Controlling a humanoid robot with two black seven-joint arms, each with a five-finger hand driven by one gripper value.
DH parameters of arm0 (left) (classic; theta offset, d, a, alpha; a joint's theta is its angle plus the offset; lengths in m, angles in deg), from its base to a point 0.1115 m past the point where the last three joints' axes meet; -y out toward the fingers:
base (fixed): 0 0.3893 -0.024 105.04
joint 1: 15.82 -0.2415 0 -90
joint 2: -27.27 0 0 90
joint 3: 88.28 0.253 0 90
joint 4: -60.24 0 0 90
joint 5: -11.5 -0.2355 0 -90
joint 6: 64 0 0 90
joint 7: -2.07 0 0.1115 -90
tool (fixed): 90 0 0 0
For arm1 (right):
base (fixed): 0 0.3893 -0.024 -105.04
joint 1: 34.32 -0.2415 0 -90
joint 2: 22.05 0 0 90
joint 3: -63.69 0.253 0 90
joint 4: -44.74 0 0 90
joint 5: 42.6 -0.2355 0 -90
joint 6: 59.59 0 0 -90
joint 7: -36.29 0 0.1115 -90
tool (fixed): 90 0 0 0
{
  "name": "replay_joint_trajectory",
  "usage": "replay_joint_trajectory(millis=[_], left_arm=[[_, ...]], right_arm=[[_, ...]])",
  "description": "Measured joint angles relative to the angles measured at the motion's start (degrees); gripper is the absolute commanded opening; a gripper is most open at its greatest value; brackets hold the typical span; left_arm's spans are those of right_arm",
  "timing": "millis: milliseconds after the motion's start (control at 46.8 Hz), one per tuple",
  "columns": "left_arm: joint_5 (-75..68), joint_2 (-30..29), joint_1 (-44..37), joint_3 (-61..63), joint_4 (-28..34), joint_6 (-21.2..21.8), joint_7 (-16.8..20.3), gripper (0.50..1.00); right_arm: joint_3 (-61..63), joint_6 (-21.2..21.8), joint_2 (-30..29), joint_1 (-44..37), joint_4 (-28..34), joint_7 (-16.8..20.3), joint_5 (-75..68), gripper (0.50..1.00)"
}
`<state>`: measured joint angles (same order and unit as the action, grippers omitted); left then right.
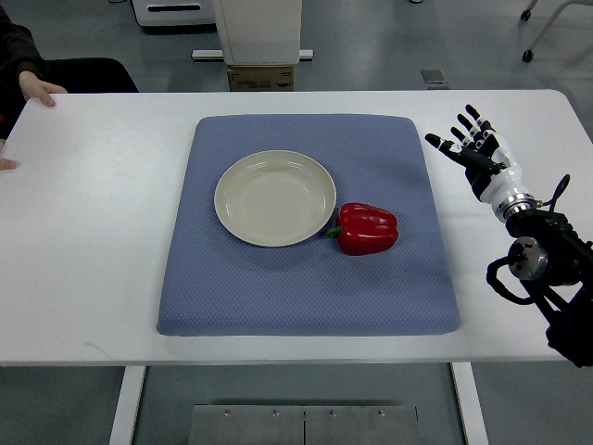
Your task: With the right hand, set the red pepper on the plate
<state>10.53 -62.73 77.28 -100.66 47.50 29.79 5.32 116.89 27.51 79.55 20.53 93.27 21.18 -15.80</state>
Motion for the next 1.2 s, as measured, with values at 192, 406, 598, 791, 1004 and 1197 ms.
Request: replay_joint_trajectory(millis=[192, 406, 598, 791, 1004, 1197], left_arm=[[0.0, 0.0, 0.07, 0.0, 0.0, 0.05, -0.03, 1.0], [0.0, 0.0, 0.07, -0.05, 0.0, 0.07, -0.09, 1.0], [0.0, 0.0, 0.01, -0.09, 0.03, 0.07, -0.03, 1.0], [0.0, 0.0, -0.02, -0.1, 0.09, 0.07, -0.03, 1.0], [0.0, 0.0, -0.02, -0.1, 0.09, 0.07, -0.03, 1.0], [0.0, 0.0, -0.02, -0.1, 0.09, 0.07, -0.03, 1.0]], right_arm=[[0.06, 0.0, -0.16, -0.04, -0.09, 0.0, 0.0, 1.0], [0.11, 0.0, -0.25, -0.24, -0.18, 0.0, 0.0, 1.0], [0.14, 0.07, 0.04, -0.64, -0.35, 0.0, 0.0, 1.0], [0.49, 0.19, 0.14, -0.79, -0.68, 0.08, -0.01, 1.0], [0.59, 0.2, 0.14, -1.43, -1.91, 0.09, -2.58, 1.0], [0.44, 0.18, 0.1, -1.48, -2.09, 0.09, -2.86, 1.0]])
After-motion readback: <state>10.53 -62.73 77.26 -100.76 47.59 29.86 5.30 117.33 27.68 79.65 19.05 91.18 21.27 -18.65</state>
